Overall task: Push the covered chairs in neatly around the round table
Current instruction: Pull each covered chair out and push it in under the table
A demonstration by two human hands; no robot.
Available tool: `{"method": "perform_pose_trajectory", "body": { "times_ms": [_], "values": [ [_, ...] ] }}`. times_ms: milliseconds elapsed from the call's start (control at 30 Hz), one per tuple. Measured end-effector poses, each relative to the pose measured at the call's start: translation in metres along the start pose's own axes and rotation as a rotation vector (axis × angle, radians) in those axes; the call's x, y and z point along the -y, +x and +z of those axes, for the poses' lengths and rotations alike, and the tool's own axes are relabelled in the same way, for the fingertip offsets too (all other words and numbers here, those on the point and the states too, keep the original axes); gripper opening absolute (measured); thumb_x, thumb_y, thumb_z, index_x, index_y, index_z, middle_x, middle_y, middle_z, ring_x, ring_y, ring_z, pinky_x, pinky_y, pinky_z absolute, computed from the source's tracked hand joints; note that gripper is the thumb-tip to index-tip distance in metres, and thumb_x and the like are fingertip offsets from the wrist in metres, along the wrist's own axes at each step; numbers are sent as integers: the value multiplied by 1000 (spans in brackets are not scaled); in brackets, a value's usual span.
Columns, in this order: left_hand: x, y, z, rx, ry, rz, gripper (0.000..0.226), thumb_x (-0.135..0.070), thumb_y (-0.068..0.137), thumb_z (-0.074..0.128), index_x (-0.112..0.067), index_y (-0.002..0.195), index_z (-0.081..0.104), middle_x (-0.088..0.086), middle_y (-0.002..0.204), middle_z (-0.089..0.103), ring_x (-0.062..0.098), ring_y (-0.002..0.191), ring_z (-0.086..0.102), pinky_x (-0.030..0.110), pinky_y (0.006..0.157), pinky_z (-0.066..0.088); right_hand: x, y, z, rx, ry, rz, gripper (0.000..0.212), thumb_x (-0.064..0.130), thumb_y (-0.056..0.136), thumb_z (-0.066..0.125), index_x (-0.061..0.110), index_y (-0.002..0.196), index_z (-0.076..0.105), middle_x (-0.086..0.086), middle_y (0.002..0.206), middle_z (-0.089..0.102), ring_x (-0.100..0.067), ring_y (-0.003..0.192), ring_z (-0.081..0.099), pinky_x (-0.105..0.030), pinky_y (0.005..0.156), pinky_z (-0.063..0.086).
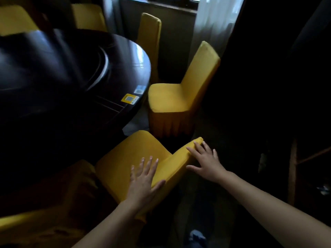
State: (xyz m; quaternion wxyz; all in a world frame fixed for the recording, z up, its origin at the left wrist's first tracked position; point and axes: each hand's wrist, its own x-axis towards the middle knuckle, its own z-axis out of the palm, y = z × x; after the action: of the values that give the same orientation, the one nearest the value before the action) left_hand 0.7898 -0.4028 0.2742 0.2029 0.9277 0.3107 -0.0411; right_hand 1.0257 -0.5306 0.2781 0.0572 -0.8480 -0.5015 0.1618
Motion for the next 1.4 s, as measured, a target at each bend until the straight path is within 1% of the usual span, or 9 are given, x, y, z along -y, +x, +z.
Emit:
{"method": "perform_pose_trajectory", "body": {
  "times_ms": [100,233,400,433,500,600,767,1033,1400],
  "values": [
    [-4,-1,6,-11,-26,-89,72,-69,86,19,-40,142,-14,-10,157,-11,13,141,-22,47,115,-11,-19,24,-14,73,16,-106,70,62,82,53,46,142,22,6,159,-1,-22,144,-15,-60,113,2],
    [-14,-13,20,-12,-83,-167,75,-76,80,19,-42,145,0,-11,157,5,10,144,-6,44,117,-3,-32,45,-22,150,86,-242,61,64,78,57,44,133,40,5,156,16,-20,145,-8,-60,114,2],
    [-16,-20,26,-94,-160,-229,74,-83,77,25,-43,139,36,-15,150,31,6,141,19,40,115,16,-33,66,-27,234,101,-338,60,67,73,60,39,125,52,5,151,26,-20,144,0,-59,114,13],
    [-17,-22,26,-108,-157,-238,75,-84,75,26,-43,137,39,-16,146,38,5,137,28,38,112,24,-33,69,-27,246,98,-354,59,67,72,59,39,124,53,6,150,27,-20,143,2,-58,113,14],
    [-17,-26,27,-140,-163,-263,76,-86,73,28,-43,134,44,-17,135,52,5,122,48,28,95,43,-33,71,-26,244,88,-379,59,71,71,56,40,121,54,7,145,31,-20,140,7,-57,112,16],
    [-18,-27,25,-188,-173,-243,77,-86,72,30,-37,126,55,-14,121,63,5,100,62,21,77,51,-35,73,-25,251,71,-401,60,75,70,50,41,119,53,9,136,37,-20,133,16,-55,110,20],
    [-16,-28,30,-311,-151,-167,70,-78,78,36,-28,118,64,-8,111,70,8,92,68,25,72,57,-36,79,-25,260,53,-427,56,75,71,50,40,116,52,10,128,40,-18,125,21,-52,106,25],
    [-17,-26,28,-397,-152,-174,67,-75,79,42,-22,110,70,-5,103,73,11,87,70,27,67,58,-38,87,-20,224,12,-466,78,88,58,26,41,114,51,12,122,41,-18,120,23,-52,104,26],
    [4,-3,12,-496,-30,-244,78,-82,75,32,-19,93,73,-2,88,74,13,71,68,26,55,56,-16,120,-29,224,54,-460,77,82,60,38,34,116,57,5,121,45,-22,119,26,-48,100,29]
  ]
}}
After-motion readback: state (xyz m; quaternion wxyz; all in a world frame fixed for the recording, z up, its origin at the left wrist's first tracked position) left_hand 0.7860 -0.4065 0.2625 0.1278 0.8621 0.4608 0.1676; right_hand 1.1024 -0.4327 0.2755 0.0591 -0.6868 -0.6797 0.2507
